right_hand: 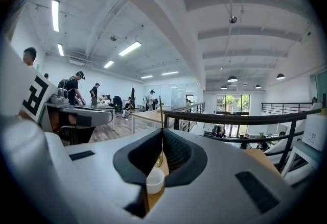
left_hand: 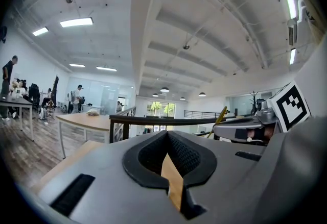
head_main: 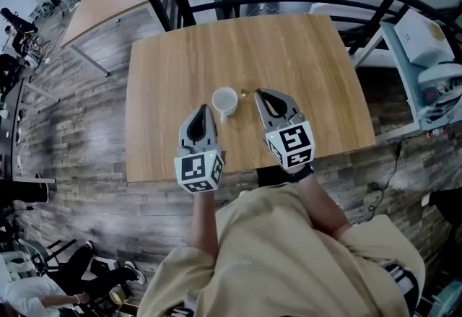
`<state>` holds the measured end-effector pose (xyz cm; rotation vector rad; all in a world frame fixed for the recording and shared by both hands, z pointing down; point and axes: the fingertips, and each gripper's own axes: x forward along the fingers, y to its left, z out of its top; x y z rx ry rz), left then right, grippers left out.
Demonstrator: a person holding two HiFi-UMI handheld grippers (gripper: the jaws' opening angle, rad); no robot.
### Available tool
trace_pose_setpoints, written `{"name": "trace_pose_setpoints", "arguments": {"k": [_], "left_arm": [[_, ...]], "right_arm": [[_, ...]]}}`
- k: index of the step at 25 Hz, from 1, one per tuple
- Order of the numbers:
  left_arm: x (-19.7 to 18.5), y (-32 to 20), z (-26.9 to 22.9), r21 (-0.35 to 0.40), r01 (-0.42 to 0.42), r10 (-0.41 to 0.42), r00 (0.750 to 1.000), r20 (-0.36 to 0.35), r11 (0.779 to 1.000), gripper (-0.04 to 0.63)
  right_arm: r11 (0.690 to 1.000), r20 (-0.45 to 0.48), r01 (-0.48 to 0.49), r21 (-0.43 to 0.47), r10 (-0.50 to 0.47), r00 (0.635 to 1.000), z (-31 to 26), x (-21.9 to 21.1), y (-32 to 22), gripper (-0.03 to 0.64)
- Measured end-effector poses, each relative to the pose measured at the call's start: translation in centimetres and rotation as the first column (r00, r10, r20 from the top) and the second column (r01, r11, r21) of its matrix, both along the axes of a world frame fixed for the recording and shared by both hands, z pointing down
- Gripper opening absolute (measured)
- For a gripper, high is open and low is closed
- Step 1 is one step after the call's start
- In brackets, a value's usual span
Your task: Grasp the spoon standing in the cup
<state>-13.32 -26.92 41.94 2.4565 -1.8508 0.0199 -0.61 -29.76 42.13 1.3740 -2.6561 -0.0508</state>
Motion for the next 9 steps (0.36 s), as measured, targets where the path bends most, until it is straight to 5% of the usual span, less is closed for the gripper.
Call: {"name": "trace_pose_setpoints", "arguments": {"k": [9], "left_arm": [[0.9,-1.1,0.9,-0.024,-0.008,0.008,1.0,-0.006,1.0,0.003]], "right_arm": [[1.0,-0.01,0.013,-0.023,-0.013,1.0,0.8,0.3,-1.1,0.017]]}}
